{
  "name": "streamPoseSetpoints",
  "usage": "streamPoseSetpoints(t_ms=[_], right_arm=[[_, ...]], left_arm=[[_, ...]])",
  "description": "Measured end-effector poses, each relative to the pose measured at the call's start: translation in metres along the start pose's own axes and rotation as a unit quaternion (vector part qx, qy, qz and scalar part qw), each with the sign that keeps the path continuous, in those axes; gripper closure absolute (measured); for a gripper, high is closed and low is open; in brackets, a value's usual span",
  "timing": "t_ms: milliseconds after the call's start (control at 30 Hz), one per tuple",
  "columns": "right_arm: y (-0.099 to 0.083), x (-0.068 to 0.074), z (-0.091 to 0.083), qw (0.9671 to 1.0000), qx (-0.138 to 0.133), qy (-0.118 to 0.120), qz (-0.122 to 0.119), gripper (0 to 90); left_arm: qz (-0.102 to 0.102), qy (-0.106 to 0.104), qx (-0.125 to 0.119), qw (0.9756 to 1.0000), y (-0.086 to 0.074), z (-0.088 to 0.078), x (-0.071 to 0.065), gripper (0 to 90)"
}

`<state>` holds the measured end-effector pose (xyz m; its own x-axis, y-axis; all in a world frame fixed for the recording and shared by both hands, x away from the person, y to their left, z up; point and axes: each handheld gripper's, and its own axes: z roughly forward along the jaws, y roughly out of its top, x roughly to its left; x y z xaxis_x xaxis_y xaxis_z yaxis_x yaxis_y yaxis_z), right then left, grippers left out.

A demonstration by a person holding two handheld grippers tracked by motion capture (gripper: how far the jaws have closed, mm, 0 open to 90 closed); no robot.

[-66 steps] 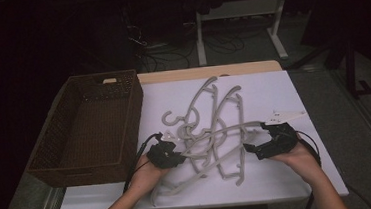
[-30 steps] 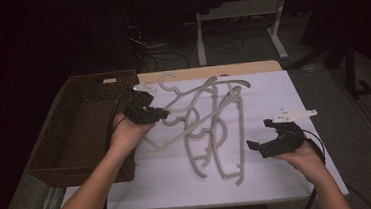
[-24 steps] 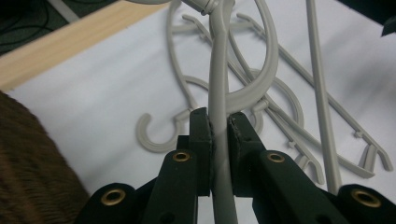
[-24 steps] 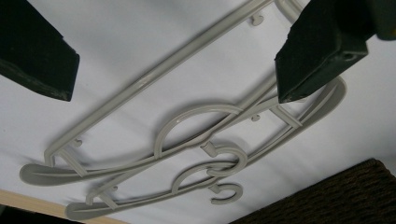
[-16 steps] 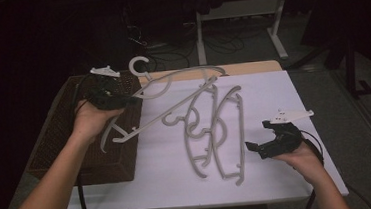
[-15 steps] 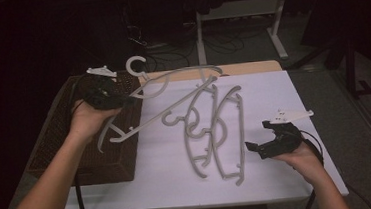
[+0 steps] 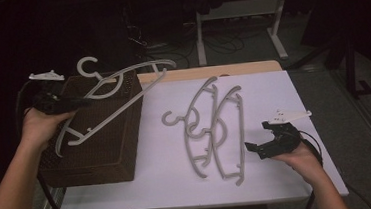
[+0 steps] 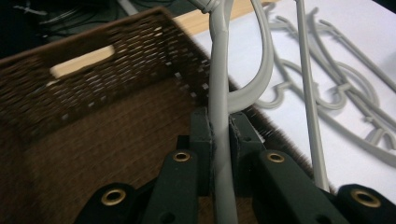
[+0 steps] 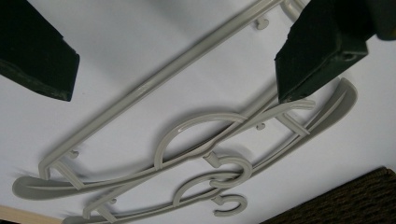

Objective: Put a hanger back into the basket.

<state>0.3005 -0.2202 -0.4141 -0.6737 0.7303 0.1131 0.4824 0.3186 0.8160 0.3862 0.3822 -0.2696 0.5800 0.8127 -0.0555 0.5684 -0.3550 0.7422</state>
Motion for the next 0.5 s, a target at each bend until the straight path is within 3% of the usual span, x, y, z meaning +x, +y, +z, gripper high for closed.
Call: streamPoseSetpoints(t_ms=[267,300,500], right_arm=[[0.0,-0.001,0.001,1.0,0.002,-0.003,0.002,0.0],[0.0,-0.001,0.002,1.0,0.002,-0.004,0.003,0.0],[0.0,-0.001,0.002,1.0,0.004,-0.005,0.003,0.0]], left_arm=[[-0.016,0.028,0.003,0.9995,-0.021,-0.021,0.029,82.5],[-0.019,0.038,0.007,0.9991,-0.026,-0.024,0.035,82.5],[-0.036,0.062,0.011,0.9974,-0.037,-0.028,0.053,82.6]])
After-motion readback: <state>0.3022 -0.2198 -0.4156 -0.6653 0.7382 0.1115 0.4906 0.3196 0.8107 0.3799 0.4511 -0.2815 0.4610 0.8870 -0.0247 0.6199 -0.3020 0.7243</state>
